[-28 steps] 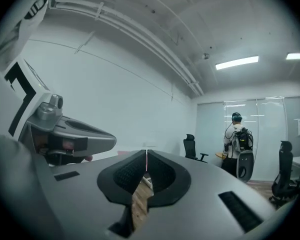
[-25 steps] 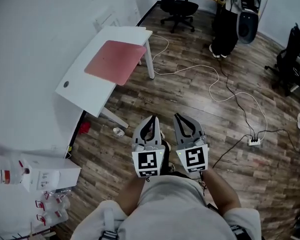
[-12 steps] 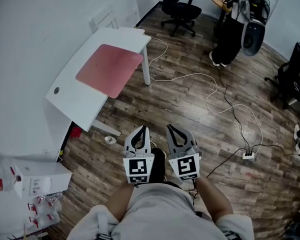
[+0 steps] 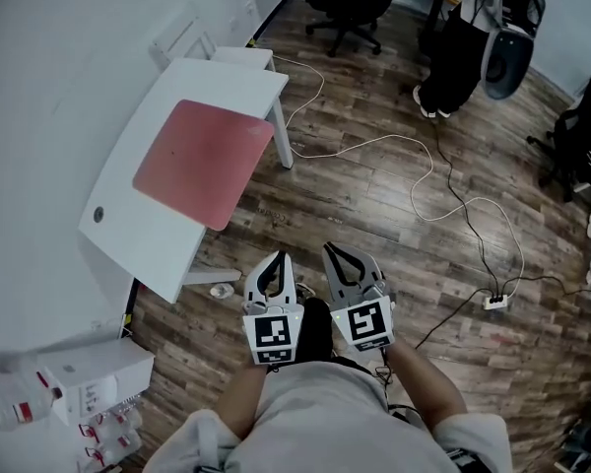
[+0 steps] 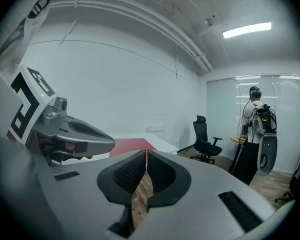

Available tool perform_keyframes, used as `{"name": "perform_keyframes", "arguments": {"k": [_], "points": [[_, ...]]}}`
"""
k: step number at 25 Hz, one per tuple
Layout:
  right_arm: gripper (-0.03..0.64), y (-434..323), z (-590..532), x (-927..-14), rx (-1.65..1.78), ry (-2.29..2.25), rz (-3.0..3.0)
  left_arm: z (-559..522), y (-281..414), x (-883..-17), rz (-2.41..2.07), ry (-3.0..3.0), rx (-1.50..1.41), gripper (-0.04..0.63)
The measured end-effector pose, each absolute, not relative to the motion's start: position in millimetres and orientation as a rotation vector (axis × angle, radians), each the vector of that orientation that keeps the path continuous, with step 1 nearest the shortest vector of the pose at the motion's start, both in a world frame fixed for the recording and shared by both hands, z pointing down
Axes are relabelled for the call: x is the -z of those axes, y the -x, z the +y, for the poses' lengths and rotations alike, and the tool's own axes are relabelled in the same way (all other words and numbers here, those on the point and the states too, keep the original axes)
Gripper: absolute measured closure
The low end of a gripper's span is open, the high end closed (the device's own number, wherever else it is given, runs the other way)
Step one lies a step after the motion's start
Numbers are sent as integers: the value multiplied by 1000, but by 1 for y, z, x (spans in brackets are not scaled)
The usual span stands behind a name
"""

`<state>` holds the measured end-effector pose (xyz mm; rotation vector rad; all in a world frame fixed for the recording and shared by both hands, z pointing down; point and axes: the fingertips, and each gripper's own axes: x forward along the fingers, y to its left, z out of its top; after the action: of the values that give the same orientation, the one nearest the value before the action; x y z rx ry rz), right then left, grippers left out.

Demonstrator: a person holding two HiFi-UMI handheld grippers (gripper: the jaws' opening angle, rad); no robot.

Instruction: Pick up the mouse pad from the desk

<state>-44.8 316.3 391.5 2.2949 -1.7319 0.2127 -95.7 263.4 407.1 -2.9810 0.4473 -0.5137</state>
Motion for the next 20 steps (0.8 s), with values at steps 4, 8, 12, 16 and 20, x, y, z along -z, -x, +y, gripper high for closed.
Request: {"name": "perform_keyframes", "arguments": {"k": [4, 8, 12, 16, 20], "points": [[575, 20, 276, -402, -240, -2231, -1752, 220, 72, -417, 489, 3027, 554, 583], [575, 6, 236, -413, -240, -2101, -1786, 175, 62, -430, 580, 3041, 596, 583], [575, -4, 206, -428, -244, -1986, -1794, 143, 62, -443, 649, 3044, 637, 583], [575, -10, 177, -446, -293, -1892, -1854, 124, 68, -469, 778, 3051, 736, 583], [575, -17, 147, -461, -300, -1806, -1874, 100, 77, -492, 881, 3039, 802, 583]]}}
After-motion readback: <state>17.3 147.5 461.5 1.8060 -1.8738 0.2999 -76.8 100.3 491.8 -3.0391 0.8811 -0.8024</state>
